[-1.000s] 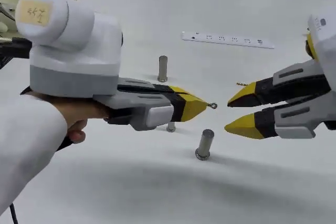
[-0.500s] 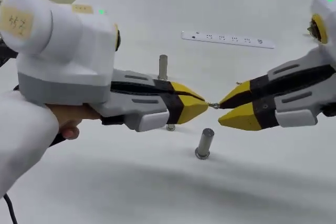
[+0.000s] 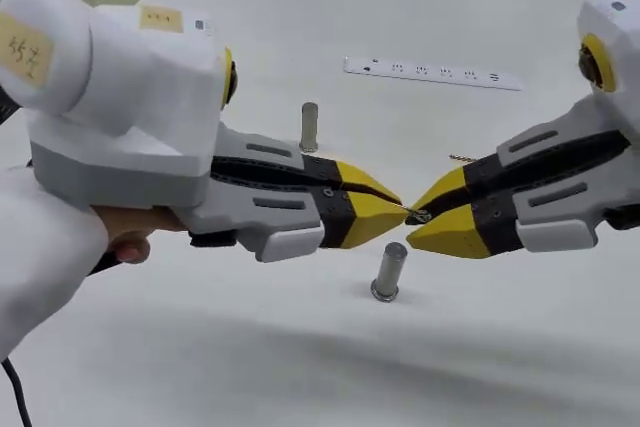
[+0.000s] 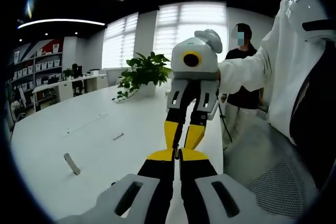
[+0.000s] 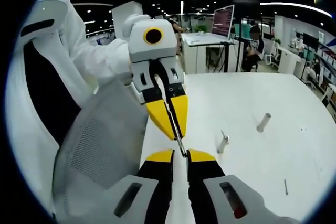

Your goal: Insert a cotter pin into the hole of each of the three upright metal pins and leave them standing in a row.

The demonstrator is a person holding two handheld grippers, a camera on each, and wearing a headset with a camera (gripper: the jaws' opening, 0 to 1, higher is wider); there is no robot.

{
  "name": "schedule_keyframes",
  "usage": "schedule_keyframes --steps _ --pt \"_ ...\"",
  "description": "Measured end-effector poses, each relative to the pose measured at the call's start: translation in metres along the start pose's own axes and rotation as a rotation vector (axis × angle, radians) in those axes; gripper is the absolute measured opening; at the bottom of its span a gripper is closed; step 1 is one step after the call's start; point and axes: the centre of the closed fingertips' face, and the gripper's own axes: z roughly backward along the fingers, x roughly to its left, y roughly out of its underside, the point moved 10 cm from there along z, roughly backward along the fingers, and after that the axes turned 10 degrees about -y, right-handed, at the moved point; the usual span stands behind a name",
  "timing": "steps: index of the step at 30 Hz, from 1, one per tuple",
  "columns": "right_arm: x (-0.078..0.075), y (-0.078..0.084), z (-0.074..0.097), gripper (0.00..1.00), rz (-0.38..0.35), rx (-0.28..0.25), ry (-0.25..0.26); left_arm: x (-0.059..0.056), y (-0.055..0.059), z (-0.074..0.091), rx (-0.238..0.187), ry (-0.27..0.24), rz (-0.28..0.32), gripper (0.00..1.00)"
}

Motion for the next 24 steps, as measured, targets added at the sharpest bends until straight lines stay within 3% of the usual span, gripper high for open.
schedule_keyframes --steps 19,24 --pt "0.008 0.0 -0.001 0.0 0.029 0.015 -0.048 -0.002 0.005 0.003 0.018 0.058 -0.008 0.0" --pt "0.01 -0.001 0.001 0.0 0.033 0.014 -0.05 -0.004 0.008 0.003 0.044 0.058 -0.013 0.0"
